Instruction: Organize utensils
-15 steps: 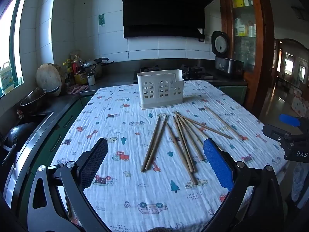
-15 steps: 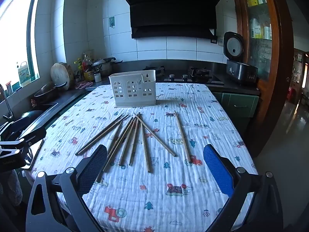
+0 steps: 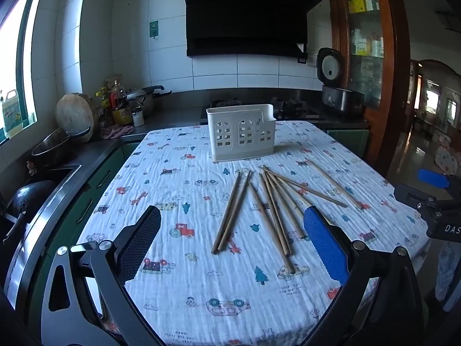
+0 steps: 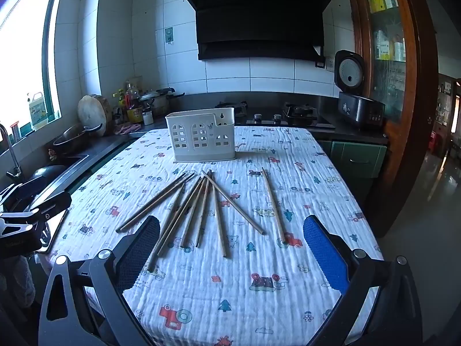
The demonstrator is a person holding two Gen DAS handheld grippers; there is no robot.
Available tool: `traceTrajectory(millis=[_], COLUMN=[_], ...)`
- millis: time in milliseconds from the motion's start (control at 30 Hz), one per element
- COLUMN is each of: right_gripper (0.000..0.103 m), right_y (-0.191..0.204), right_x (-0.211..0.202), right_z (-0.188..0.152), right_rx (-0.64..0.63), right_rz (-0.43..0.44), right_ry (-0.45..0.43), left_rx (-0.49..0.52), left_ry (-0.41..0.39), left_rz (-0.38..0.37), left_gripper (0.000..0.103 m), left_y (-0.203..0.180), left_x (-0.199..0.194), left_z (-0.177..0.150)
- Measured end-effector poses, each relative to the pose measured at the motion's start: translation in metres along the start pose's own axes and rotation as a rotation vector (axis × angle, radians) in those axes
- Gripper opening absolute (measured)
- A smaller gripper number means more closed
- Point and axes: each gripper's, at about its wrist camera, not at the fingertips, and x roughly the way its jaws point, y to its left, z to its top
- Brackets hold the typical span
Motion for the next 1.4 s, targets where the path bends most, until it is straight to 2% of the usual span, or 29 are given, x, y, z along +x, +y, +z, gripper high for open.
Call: traceTrajectory(millis=[1400], right_gripper=[0.097], right_y=[-0.0032], right_x=[-0.0066], right_z=[-0.0098], right_rx=[0.003], right_rz=[0.013], right_ry=[-0.017], left_rx=[-0.004], left_ry=[0.002], left_rz=[-0.004], left_gripper=[0.098], left_y=[0.002], left_x=[0.0013], left_z=[-0.0004])
